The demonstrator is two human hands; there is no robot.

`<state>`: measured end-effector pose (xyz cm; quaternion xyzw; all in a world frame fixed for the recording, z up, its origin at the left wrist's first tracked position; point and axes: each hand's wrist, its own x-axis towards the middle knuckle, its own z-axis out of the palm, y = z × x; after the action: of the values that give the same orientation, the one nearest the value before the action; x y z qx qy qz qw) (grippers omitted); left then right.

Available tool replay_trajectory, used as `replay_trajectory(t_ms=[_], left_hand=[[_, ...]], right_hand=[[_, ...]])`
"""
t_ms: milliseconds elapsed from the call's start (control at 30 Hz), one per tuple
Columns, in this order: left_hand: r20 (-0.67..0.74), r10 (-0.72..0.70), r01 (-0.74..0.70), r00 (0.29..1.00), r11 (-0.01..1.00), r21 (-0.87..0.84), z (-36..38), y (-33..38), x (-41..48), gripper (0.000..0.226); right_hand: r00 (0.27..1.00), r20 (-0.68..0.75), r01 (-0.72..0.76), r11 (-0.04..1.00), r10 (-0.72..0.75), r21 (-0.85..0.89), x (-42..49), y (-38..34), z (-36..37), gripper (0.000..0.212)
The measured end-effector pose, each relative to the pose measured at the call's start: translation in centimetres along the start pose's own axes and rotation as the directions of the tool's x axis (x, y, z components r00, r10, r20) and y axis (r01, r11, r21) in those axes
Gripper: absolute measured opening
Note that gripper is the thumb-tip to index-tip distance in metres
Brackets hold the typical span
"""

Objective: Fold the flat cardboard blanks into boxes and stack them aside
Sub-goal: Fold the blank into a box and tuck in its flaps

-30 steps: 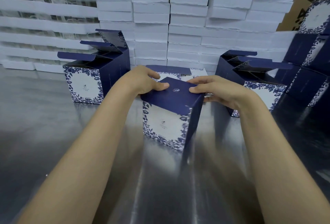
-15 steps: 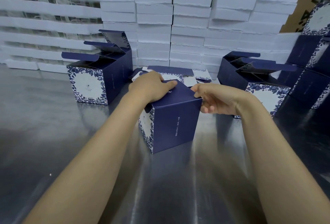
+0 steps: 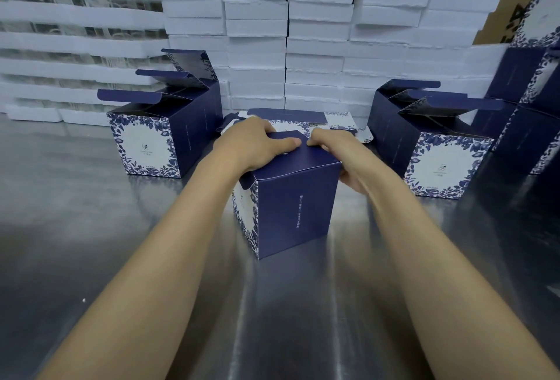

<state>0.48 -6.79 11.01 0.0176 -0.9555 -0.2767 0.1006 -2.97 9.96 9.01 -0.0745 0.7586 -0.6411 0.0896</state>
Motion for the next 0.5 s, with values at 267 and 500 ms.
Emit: replay_trajectory(t_ms=[267, 500], left_hand=[[-0.001, 0.023, -0.023, 1.0, 0.999, -0.035, -0.2, -0.3, 0.1, 0.052], [-0.036, 0.044, -0.053, 0.998, 0.946, -0.32, 0.3, -0.7, 1.1, 0.043]], right_hand=[[0.993, -0.072, -0.091, 0.995, 0.089, -0.03, 1.1, -1.5, 1.5, 0.014], [0.976, -0.209, 0.023, 0.979, -0.066, -0.202, 1.6, -1.9, 1.1, 0.015]])
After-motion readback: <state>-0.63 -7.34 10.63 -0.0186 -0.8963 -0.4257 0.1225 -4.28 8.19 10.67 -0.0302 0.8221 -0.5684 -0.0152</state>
